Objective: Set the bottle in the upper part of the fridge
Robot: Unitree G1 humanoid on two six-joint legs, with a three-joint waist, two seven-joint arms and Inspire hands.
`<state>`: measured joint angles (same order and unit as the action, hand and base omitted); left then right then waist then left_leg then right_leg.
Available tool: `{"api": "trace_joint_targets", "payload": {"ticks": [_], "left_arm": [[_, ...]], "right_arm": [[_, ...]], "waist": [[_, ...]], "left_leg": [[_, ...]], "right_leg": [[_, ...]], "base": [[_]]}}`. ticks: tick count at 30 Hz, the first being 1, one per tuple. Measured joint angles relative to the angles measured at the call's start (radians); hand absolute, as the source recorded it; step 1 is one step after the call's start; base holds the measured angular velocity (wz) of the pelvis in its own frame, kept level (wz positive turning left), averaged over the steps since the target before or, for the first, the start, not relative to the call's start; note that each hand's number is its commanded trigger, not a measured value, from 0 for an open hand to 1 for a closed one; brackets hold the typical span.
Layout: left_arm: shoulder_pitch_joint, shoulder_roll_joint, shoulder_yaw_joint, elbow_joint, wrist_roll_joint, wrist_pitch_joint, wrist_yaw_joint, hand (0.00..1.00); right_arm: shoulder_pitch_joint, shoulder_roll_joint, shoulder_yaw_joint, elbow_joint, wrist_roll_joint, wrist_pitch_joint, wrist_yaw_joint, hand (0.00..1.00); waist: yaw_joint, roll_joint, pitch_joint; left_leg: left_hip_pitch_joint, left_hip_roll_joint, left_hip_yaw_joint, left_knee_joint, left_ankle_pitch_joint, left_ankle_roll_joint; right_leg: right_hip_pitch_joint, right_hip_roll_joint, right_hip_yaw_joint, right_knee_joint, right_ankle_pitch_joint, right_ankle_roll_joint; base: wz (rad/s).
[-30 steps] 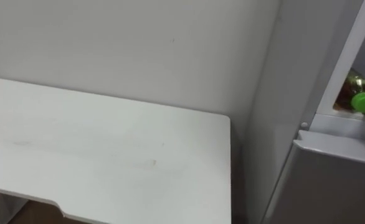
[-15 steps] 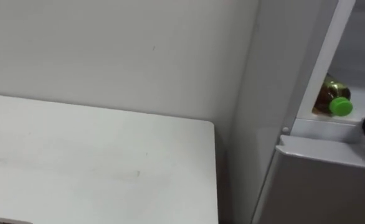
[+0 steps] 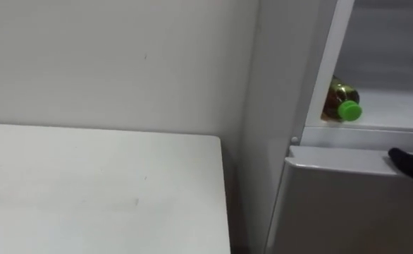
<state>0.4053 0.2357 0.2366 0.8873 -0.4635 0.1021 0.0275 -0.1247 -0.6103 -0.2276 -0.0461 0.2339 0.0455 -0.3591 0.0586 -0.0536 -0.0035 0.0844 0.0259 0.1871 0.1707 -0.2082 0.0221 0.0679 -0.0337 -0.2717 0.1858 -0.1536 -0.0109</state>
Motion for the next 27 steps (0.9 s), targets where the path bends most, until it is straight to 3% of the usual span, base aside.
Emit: {"api": "trace_joint_targets", "payload": {"ticks": [2,8,11,15,19,25,27], "left_arm": [[-0.002,-0.014,0.0,0.037,-0.001,-0.018,0.0,0.0],[-0.006,-0.039,-0.001,0.077,0.042,-0.052,-0.002,0.0],[-0.004,-0.056,0.0,0.076,0.044,-0.069,-0.003,0.0],[-0.002,-0.071,-0.001,0.099,0.043,-0.089,-0.018,0.0],[-0.005,-0.073,-0.002,0.152,0.042,-0.119,-0.02,0.0],[-0.014,-0.089,-0.004,0.193,0.041,-0.157,-0.016,0.0],[-0.022,-0.096,-0.004,0.193,0.041,-0.157,-0.014,0.0]], "right_arm": [[0.013,0.037,-0.032,-0.075,0.022,-0.007,-0.017,0.0],[0.043,0.097,-0.044,-0.174,0.093,-0.049,-0.046,0.0],[0.057,0.142,-0.054,-0.224,0.111,-0.067,-0.04,0.0],[0.112,0.153,-0.07,-0.259,0.14,-0.089,-0.019,0.0],[0.168,0.228,-0.083,-0.328,0.22,-0.122,0.004,0.0],[0.251,0.33,-0.073,-0.346,0.187,-0.182,0.012,0.0],[0.284,0.342,-0.065,-0.346,0.174,-0.189,0.004,0.0]], "waist": [[-0.011,0.004,0.0024],[-0.024,0.006,0.0053],[-0.024,0.014,0.0057],[-0.026,0.027,0.0024],[-0.044,0.04,-0.002],[-0.051,0.062,0.0014],[-0.052,0.067,0.003]], "left_leg": [[0.013,-0.001,0.0,-0.001,0.0,0.0],[0.026,0.0,0.002,-0.009,-0.001,0.0],[0.033,0.001,0.023,-0.01,-0.002,0.001],[0.032,0.001,0.03,-0.01,-0.004,0.002],[0.031,0.004,0.03,-0.006,-0.011,-0.001],[0.031,0.008,0.05,0.0,-0.017,-0.001],[0.031,0.008,0.056,0.001,-0.019,0.0]], "right_leg": [[0.004,0.0,0.0,0.0,0.0,0.0],[0.015,0.002,0.009,-0.001,-0.002,0.003],[0.01,0.005,0.025,0.0,-0.002,0.003],[0.002,0.003,0.038,0.004,-0.002,0.003],[0.001,0.005,0.05,0.003,-0.002,0.003],[-0.002,0.01,0.071,0.001,-0.001,0.002],[-0.005,0.01,0.077,0.002,-0.001,0.002]], "base": [[-0.04],[-0.01],[-0.13],[-0.1],[-0.04],[-0.09],[-0.12]]}}
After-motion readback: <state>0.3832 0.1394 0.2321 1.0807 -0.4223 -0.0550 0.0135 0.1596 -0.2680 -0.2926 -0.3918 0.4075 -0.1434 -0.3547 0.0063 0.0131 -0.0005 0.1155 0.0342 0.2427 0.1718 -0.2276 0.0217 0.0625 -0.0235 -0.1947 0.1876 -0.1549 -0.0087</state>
